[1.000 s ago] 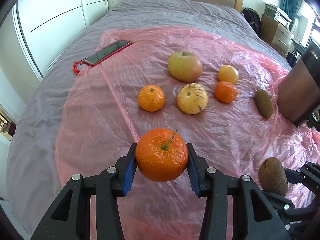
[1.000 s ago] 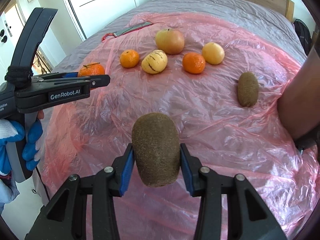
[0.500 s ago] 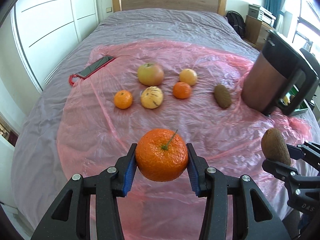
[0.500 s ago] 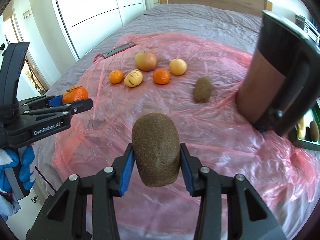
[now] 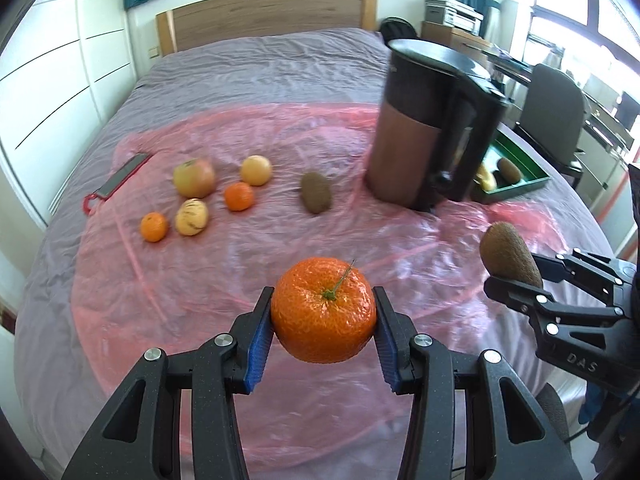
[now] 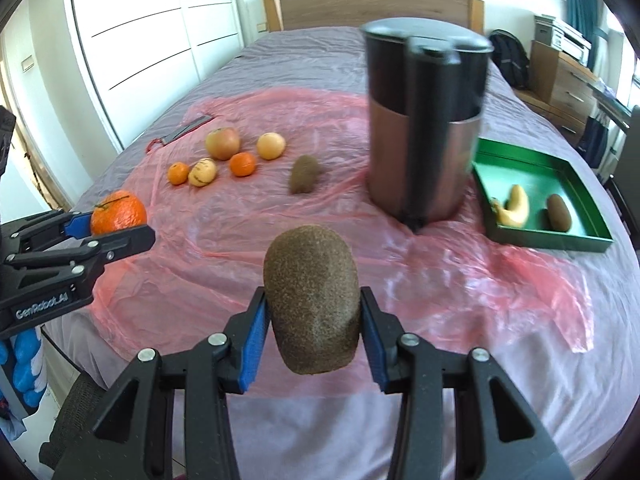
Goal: Organize fruits
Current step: 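Carry the orange and kiwi into the green tray with both tools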
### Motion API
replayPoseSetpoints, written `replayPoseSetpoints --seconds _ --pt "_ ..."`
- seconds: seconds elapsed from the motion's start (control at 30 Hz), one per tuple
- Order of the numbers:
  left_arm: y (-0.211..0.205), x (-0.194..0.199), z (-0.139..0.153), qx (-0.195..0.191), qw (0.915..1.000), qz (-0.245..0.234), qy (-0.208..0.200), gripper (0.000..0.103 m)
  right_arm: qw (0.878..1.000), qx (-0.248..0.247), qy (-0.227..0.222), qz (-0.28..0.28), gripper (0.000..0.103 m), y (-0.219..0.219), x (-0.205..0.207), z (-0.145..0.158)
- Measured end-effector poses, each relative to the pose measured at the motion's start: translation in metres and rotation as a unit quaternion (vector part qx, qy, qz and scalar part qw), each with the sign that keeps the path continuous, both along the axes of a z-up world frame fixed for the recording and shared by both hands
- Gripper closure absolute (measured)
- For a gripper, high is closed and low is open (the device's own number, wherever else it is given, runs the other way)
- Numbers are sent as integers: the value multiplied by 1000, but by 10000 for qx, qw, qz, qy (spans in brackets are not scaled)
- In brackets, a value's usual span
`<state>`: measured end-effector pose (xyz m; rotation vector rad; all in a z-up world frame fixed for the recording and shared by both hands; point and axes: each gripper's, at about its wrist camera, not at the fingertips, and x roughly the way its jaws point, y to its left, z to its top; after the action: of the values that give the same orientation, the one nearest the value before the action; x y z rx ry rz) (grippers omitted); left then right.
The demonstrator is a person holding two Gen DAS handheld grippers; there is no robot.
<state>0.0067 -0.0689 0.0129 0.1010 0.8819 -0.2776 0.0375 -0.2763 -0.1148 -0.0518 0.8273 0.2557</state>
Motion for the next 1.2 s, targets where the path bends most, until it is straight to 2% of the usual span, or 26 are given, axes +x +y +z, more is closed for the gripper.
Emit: replayPoseSetpoints --seconds 0.37,0.7,0.9,1.2 --pt "-87 -18 10 204 9973 -700 34 62 9971 172 -211 -704 74 -93 -16 8" --pt "-176 -11 5 291 9888 -1450 200 62 9897 215 -211 -1402 74 -183 -9 1" --pt "-226 16 11 198 9852 -1695 189 62 9840 278 -329 -1729 74 -230 17 7" --pt "-295 83 8 67 9830 -1828 125 62 9793 304 -478 -1943 74 -281 75 14"
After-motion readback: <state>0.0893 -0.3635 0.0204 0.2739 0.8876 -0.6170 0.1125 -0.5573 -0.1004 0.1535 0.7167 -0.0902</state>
